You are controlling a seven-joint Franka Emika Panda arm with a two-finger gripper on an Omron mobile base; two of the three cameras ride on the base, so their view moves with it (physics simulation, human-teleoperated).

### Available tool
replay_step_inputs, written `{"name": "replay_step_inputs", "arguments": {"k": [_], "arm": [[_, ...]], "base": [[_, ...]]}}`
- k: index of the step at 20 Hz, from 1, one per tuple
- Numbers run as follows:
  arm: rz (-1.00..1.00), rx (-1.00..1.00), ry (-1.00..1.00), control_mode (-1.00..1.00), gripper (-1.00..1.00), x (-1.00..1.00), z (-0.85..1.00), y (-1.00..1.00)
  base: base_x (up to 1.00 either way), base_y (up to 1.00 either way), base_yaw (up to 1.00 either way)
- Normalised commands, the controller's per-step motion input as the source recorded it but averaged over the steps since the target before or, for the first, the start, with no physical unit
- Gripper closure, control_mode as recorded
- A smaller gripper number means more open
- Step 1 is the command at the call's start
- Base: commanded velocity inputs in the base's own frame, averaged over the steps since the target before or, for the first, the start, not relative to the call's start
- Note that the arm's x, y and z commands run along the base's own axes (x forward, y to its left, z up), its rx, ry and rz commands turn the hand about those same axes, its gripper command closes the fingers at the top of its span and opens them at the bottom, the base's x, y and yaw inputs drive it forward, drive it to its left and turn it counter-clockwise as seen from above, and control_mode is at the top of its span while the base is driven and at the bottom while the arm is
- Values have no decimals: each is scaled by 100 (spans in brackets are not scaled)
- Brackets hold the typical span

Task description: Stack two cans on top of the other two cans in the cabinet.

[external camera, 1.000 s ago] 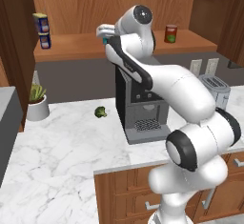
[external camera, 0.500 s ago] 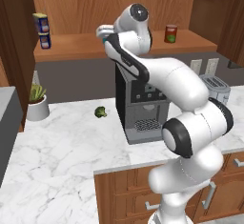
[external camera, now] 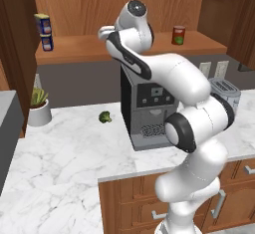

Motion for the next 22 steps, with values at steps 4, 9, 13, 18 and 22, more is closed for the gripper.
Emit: {"name": "replay_step_inputs", "arguments": {"k": [4,9,13,18,22], "arm": [[0,-1,0,-100,-100,24,-8,0],[0,0,0,-100,-100,22,-13,0],[0,0,-1,-100,-100,18,-14,1],[0,0,-1,-100,-100,22,-6,3],[0,2,-1,-100,-100,21,-1,5]], "base": [[0,0,0],[0,0,0],[0,0,0],[0,0,0],[0,0,0]]}}
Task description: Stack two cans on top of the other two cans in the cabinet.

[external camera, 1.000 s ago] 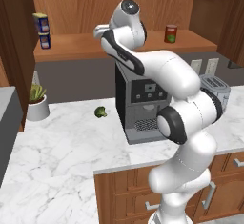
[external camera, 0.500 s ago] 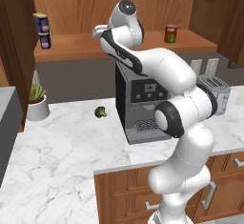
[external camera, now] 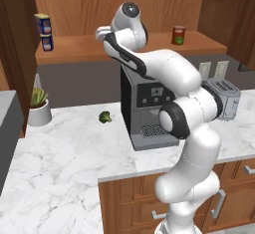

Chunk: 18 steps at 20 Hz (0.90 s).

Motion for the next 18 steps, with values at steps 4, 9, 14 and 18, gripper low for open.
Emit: {"name": "replay_step_inputs", "arguments": {"k": [4,9,14,18], "arm": [[0,3,0,-100,-100,8,-5,3],[0,4,1,-100,100,0,-14,-1],[0,4,0,-100,100,-25,-12,-8],[-6,0,-9,-100,100,-59,-1,-24]], "base": [[0,0,0],[0,0,0],[0,0,0],[0,0,0]]}}
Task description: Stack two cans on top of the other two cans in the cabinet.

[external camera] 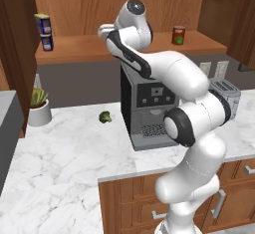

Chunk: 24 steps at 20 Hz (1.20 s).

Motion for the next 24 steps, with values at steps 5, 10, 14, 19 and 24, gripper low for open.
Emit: {"name": "replay_step_inputs", "arguments": {"k": [5,10,14,19,24], "arm": [[-18,0,-7,-100,100,-44,0,-36],[-20,0,-10,-100,100,-36,6,-49],[-16,0,-1,-100,100,-29,31,-47],[-5,0,-4,-100,100,-31,38,-43],[0,-1,-7,-100,100,-27,33,-38]], "base": [[0,0,0],[0,0,0],[0,0,0],[0,0,0],[0,0,0]]}}
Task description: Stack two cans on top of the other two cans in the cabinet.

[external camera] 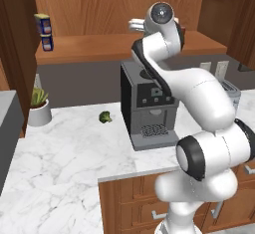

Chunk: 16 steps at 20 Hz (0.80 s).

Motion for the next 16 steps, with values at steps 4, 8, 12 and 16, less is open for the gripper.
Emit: {"name": "replay_step_inputs", "arguments": {"k": [4,8,12,16], "arm": [[2,-6,-19,-100,100,-25,15,-34],[1,-7,-12,-100,100,-15,21,-28],[0,-9,0,-100,100,-4,23,-25],[0,-10,7,-100,100,0,26,-27]], "base": [[0,0,0],[0,0,0],[0,0,0],[0,0,0]]}}
